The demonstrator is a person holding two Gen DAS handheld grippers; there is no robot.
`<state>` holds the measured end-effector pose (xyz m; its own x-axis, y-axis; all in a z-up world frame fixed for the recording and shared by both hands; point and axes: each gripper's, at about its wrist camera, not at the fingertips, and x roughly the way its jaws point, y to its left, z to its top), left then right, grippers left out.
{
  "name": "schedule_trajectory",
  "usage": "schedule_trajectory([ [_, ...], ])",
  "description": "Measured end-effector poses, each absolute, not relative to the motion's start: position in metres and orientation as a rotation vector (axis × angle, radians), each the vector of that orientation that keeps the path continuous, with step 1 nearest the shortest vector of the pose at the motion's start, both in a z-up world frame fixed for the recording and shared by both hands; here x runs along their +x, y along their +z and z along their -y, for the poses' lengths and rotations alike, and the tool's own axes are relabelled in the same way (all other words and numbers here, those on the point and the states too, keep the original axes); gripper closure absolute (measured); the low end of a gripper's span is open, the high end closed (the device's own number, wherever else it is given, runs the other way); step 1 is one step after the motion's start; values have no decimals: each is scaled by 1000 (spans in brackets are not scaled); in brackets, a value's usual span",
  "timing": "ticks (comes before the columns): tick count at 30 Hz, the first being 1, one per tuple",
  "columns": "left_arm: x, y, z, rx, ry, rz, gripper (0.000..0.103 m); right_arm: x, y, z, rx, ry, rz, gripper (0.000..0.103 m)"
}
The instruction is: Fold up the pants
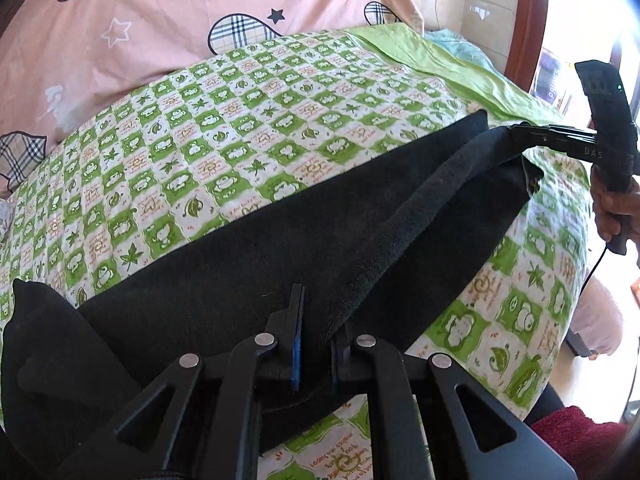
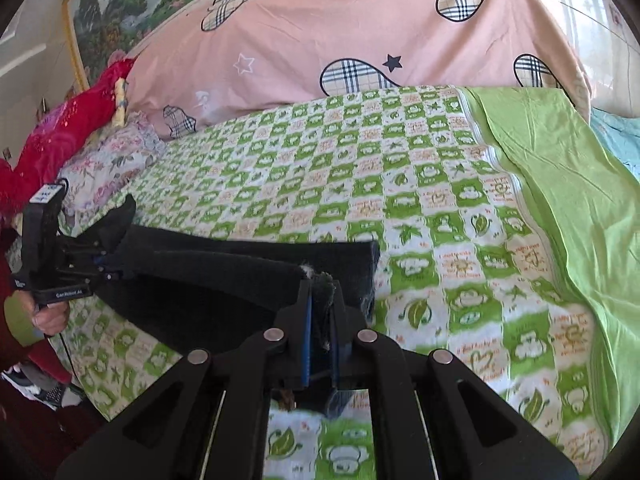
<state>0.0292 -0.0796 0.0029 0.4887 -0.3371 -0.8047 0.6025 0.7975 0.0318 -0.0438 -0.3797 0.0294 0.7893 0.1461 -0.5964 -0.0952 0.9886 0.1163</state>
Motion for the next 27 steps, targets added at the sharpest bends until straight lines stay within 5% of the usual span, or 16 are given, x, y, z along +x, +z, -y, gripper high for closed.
schedule_trajectory([
  [10, 25, -19, 72, 294, -599, -962, 85, -56, 2, 372, 59, 44, -767, 92],
  [12, 23, -17, 66, 261, -606, -977, 80, -62, 6, 371, 79, 25, -769, 86],
  [16, 13, -11, 52, 199, -612, -987, 58, -80, 22, 364, 126, -4, -707, 47],
  [20, 3, 1, 34, 146, -576, -985, 47, -90, 42, 341, 155, 57, -638, 45],
  [22, -1, 7, 22, 116, -521, -989, 30, -86, 46, 327, 170, 110, -621, 45],
  [27, 14, 21, -29, -20, -372, -1023, 28, -62, 43, 277, 178, 242, -638, 45],
])
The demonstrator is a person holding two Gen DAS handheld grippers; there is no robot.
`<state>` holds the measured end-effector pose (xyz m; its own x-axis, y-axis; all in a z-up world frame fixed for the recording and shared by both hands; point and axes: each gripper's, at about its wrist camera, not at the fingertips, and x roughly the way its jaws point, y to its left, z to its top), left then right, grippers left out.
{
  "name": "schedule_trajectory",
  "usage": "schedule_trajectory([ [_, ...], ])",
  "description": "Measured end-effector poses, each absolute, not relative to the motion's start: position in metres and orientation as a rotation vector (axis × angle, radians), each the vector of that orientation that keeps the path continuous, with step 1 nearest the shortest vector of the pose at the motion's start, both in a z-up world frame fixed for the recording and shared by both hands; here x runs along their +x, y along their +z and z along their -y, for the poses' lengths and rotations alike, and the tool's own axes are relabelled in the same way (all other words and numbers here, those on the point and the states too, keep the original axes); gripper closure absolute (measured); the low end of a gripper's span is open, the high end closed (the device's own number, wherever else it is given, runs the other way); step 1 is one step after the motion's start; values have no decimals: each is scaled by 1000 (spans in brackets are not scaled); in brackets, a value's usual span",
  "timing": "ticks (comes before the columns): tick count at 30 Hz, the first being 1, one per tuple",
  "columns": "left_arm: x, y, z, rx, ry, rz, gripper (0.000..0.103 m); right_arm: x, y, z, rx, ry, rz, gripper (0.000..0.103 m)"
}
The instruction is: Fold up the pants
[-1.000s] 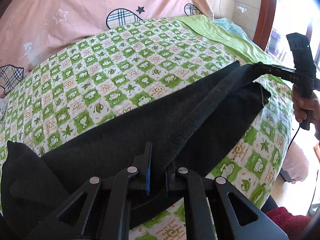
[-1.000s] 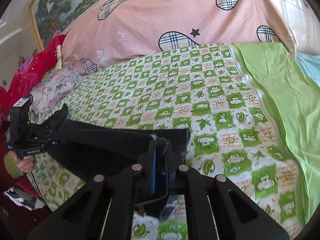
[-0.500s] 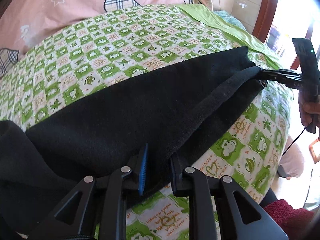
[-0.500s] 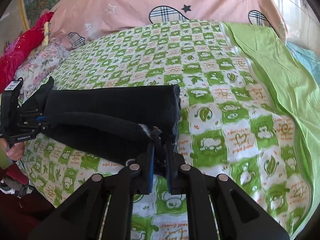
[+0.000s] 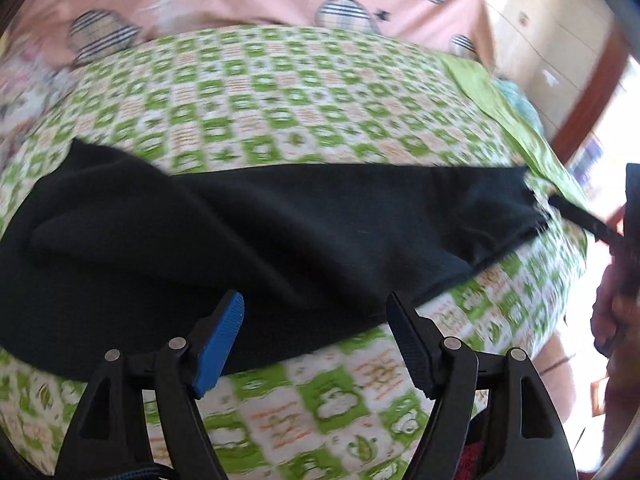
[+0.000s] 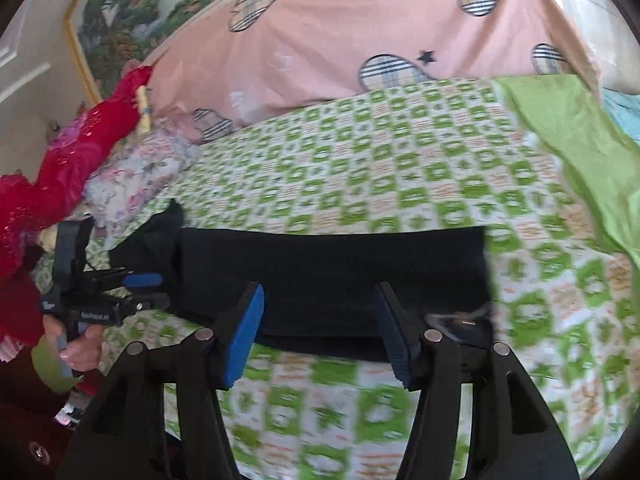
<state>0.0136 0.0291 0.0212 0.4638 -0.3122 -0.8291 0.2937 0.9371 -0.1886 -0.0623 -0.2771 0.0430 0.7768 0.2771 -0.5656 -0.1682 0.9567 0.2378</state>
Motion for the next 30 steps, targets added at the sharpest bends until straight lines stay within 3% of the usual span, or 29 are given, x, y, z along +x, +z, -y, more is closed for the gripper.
schedule_trajectory([
  [14, 131, 45, -131, -213, 4, -1178, 23, 14, 8, 135, 146, 567, -745, 45],
  [28, 223, -7, -115, -25, 171, -1459, 23, 71, -23, 54, 75, 716, -844, 45],
  [30, 222, -13, -114, -4, 177, -1464, 31, 74, -27, 51, 71, 716, -854, 45],
])
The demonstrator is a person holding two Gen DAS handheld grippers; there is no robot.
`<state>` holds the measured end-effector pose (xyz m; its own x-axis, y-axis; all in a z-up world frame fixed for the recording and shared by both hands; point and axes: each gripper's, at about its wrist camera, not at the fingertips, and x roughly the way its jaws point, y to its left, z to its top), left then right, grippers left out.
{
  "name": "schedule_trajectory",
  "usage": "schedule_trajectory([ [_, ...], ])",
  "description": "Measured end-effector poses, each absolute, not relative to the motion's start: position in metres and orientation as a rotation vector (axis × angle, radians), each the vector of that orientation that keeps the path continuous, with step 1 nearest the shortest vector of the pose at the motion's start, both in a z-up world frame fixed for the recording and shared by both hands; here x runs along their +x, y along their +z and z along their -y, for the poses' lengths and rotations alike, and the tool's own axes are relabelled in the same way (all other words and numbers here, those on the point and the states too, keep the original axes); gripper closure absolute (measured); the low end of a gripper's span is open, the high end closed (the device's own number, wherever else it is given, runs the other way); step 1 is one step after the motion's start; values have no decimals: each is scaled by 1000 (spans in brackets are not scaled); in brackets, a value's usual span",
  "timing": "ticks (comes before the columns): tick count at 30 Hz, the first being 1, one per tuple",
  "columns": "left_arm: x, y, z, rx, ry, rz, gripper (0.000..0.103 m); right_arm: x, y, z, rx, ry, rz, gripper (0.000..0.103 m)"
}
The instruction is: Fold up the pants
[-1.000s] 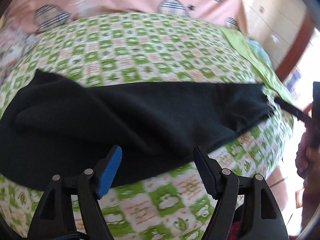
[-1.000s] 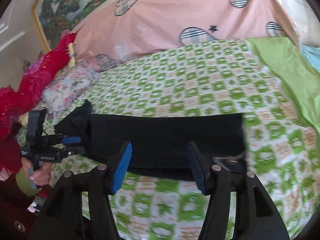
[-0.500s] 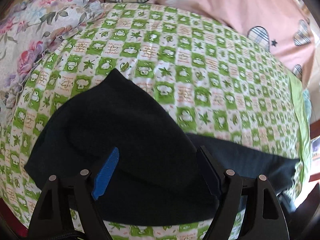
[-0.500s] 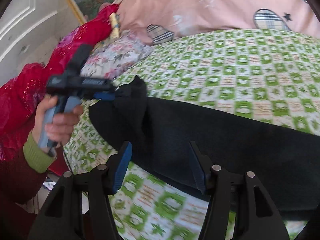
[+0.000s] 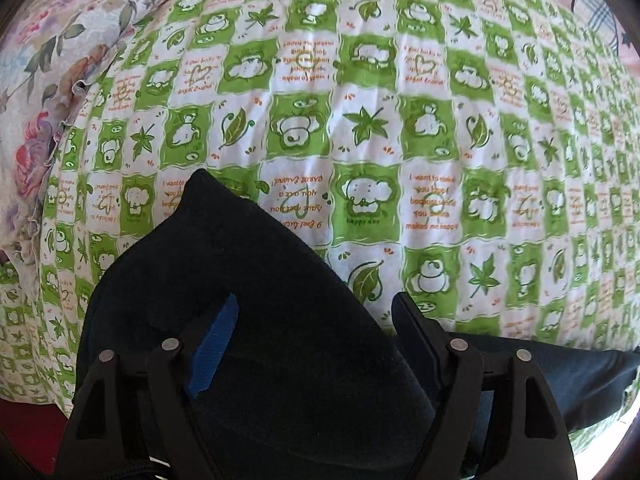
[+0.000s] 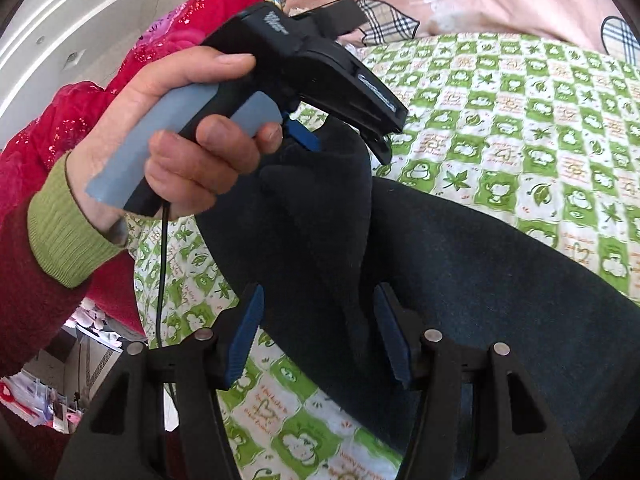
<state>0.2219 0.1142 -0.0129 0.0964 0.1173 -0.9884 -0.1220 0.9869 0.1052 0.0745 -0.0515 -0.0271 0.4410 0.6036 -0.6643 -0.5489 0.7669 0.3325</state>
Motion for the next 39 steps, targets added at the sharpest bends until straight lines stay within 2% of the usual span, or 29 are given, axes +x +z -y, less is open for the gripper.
schedule_trajectory([
  [1, 220, -14, -114, 0, 174, -1461, 45, 75, -28, 50, 70, 719, -857, 45],
  [2, 218, -14, -115, -2, 164, -1460, 54, 76, -29, 49, 68, 721, -857, 49],
  [3, 214, -14, -118, -15, 149, -1459, 71, 77, -30, 48, 62, 722, -858, 54],
  [4, 209, -12, -121, -31, 138, -1451, 83, 77, -31, 47, 53, 719, -862, 64],
  [7, 187, 3, -134, -81, 106, -1382, 95, 79, -35, 47, 25, 696, -871, 97],
  [16, 83, 64, -186, -379, 29, -1051, 99, 58, -3, 47, 2, 710, -746, 97],
  [23, 15, 57, -226, -581, 24, -887, 99, 37, -2, 25, -137, 721, -723, 97],
  [29, -18, 29, -246, -676, 18, -855, 99, 36, -12, 19, -166, 708, -751, 97],
  [39, -30, -8, -267, -701, 56, -858, 98, 39, -28, 5, -201, 721, -821, 96],
])
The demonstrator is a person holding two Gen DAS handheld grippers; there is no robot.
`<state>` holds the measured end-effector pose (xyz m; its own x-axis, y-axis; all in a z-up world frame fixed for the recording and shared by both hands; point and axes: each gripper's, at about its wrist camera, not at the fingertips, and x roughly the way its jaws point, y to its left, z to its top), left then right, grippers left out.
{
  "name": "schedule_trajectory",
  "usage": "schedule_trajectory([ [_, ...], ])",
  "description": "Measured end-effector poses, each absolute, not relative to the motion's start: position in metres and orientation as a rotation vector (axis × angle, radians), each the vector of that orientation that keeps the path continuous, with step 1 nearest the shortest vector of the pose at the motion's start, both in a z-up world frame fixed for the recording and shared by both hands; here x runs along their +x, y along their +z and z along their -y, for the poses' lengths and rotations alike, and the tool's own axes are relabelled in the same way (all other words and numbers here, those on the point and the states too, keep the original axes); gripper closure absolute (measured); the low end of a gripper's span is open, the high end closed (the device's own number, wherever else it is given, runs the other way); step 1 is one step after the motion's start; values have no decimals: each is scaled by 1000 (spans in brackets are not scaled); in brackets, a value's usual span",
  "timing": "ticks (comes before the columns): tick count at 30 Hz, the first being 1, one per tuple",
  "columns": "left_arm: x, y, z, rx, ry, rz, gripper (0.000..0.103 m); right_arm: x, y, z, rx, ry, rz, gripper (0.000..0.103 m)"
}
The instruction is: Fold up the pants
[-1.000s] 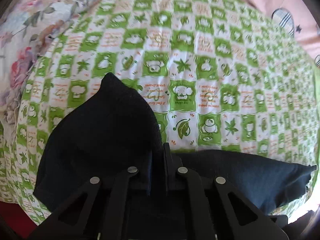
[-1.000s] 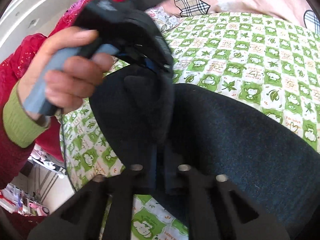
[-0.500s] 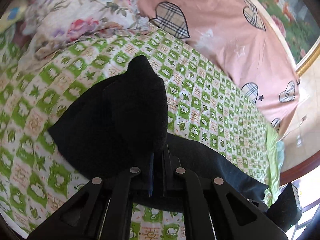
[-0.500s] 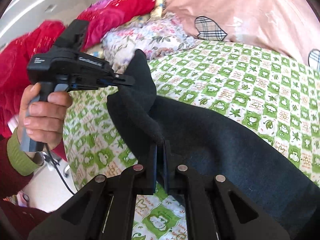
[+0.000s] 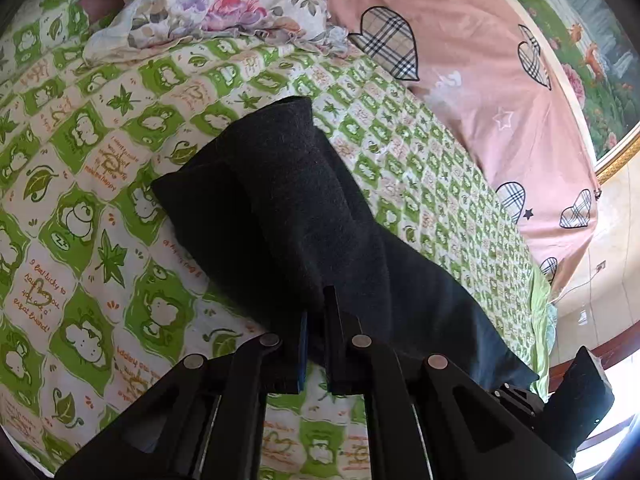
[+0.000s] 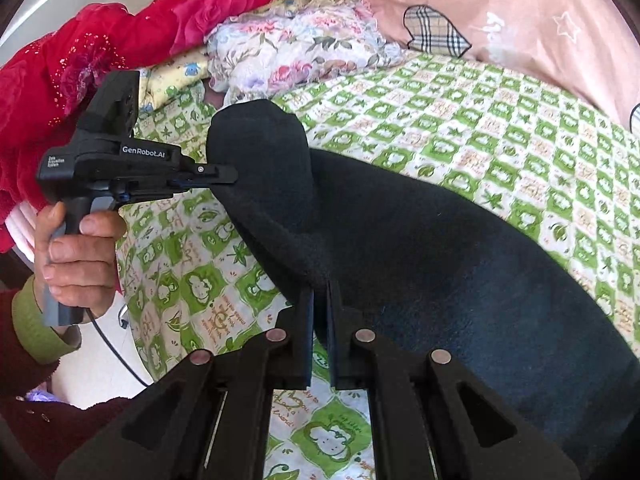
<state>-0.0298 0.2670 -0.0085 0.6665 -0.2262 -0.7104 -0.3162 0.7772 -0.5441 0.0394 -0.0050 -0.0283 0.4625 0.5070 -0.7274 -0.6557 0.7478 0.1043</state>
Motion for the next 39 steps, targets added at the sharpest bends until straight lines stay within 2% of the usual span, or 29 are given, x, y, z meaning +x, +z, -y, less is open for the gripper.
schedule_trajectory([
  [5, -29, -18, -269, -683, 68, -876, 97, 44, -34, 5, -155, 726, -851, 91],
  [9, -34, -16, -267, -637, 99, -886, 86, 45, -33, 7, -131, 726, -863, 87],
  [11, -38, -13, -268, -622, 122, -885, 84, 44, -31, 8, -116, 730, -861, 73],
  [13, -44, -9, -271, -619, 143, -880, 72, 42, -27, 10, -103, 721, -847, 59],
  [14, -47, -8, -274, -621, 156, -877, 69, 41, -24, 11, -95, 718, -836, 57],
  [16, -51, -6, -279, -626, 170, -877, 59, 40, -20, 15, -70, 721, -830, 57],
  [18, -55, -6, -285, -634, 185, -885, 57, 42, -16, 20, -33, 722, -824, 57],
  [23, -57, -11, -300, -662, 232, -917, 40, 52, -6, 30, 31, 704, -811, 57],
  [32, -38, -10, -306, -625, 260, -945, 40, 108, 13, 47, 111, 632, -801, 57],
  [39, -26, -19, -308, -605, 272, -960, 40, 174, 0, 39, 71, 595, -901, 57],
])
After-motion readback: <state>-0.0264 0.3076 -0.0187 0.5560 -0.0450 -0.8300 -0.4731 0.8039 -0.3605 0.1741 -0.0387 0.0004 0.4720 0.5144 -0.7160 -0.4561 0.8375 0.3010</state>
